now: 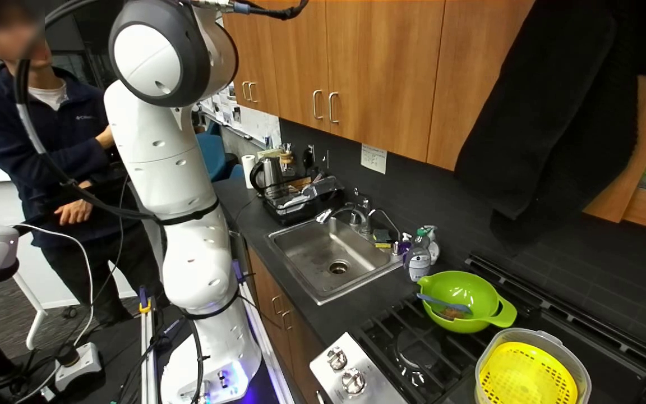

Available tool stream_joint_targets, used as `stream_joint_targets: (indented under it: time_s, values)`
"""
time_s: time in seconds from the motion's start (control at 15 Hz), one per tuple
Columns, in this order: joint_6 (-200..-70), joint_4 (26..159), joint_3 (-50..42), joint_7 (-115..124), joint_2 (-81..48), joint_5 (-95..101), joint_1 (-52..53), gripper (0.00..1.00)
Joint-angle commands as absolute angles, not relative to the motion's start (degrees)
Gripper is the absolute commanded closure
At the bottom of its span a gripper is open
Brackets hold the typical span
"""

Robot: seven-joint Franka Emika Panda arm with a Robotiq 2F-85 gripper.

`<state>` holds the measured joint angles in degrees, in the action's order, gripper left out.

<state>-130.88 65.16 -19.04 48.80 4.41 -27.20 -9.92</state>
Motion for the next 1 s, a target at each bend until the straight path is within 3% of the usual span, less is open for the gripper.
stream_joint_targets:
  time_s: [0.0,0.93]
  values:
    - [-129.0,61.8,-20.4,49.7,1.5,-29.4,-10.9,0.99]
    - [-127.9,62.0,-16.9,49.5,2.8,-19.1,-8.6,0.99]
